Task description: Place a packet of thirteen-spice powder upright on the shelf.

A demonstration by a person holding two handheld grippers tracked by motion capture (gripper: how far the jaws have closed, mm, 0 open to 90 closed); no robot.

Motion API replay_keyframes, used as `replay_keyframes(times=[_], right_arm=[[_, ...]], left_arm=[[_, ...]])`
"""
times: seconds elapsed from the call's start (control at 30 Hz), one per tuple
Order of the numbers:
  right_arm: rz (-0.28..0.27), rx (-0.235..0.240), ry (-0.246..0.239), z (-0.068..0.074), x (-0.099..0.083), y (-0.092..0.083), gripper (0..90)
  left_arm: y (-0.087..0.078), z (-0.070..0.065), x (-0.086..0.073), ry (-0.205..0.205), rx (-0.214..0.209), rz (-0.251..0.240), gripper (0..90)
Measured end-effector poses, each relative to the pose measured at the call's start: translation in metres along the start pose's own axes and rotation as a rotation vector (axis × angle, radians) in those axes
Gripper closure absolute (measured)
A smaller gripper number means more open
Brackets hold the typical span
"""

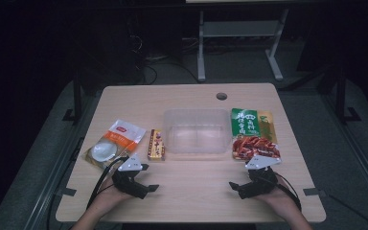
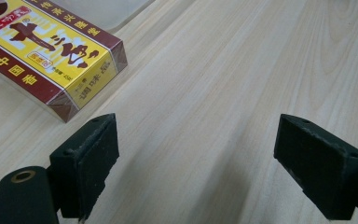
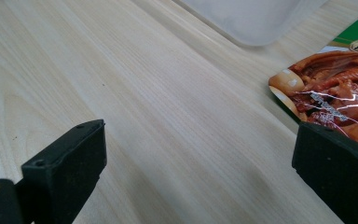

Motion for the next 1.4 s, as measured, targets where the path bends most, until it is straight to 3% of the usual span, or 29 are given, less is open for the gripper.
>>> replay_keyframes(times=[0.17, 0.37, 0.5, 0.53, 0.57, 0.63, 0.67, 0.7, 0.73, 0.9, 1.1, 1.4], right_arm=[[-0.003, 0.0, 0.002, 0.0, -0.001, -0.001, 2.8], [-0.001, -0.007, 0.008, 0.001, -0.004, -0.003, 2.8], [-0.002, -0.01, 0.012, 0.0, -0.005, -0.004, 2.8], [-0.001, -0.012, 0.013, -0.001, -0.005, -0.003, 2.9], [-0.001, -0.012, 0.013, -0.001, -0.005, -0.003, 2.9], [0.001, -0.012, 0.016, 0.0, -0.005, -0.003, 2.9], [0.0, -0.012, 0.014, 0.0, -0.005, -0.003, 2.9], [-0.002, -0.011, 0.014, 0.001, -0.005, -0.003, 2.9], [-0.002, -0.011, 0.014, 0.001, -0.005, -0.003, 2.9], [0.004, -0.004, 0.011, 0.001, -0.004, -0.001, 2.9], [0.003, -0.004, 0.001, 0.002, -0.004, -0.001, 2.9], [-0.005, -0.003, 0.0, 0.002, -0.004, -0.003, 4.0]], left_arm=[[0.0, -0.001, 0.002, 0.005, -0.001, 0.005, 13.7], [0.001, -0.003, 0.007, -0.017, -0.02, 0.009, 15.8], [-0.001, -0.006, 0.011, -0.03, -0.029, -0.007, 21.7], [-0.001, -0.006, 0.013, -0.022, -0.033, -0.011, 29.2], [-0.002, -0.007, 0.015, -0.017, -0.036, -0.013, 29.2], [-0.002, -0.008, 0.019, -0.015, -0.038, -0.021, 37.8], [-0.002, -0.008, 0.022, -0.009, -0.035, -0.028, 43.9], [-0.001, -0.007, 0.026, -0.004, -0.03, -0.034, 55.8], [-0.001, -0.007, 0.029, -0.003, -0.034, -0.035, 55.8], [0.002, 0.001, 0.045, 0.015, -0.027, -0.04, 89.4], [0.012, 0.009, 0.056, 0.003, -0.016, -0.044, 89.5], [0.036, 0.015, 0.07, 0.02, 0.012, -0.026, 89.5]])
Point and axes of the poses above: each handheld gripper's, and its own axes: y roughly forward along the jaws, x roughly out of its top, z roughly to its left, the point moved 5 cm from there along y, roughly forward along the jaws, and after that the axes turned 7 degrees about -y, right-handed, at the moved point
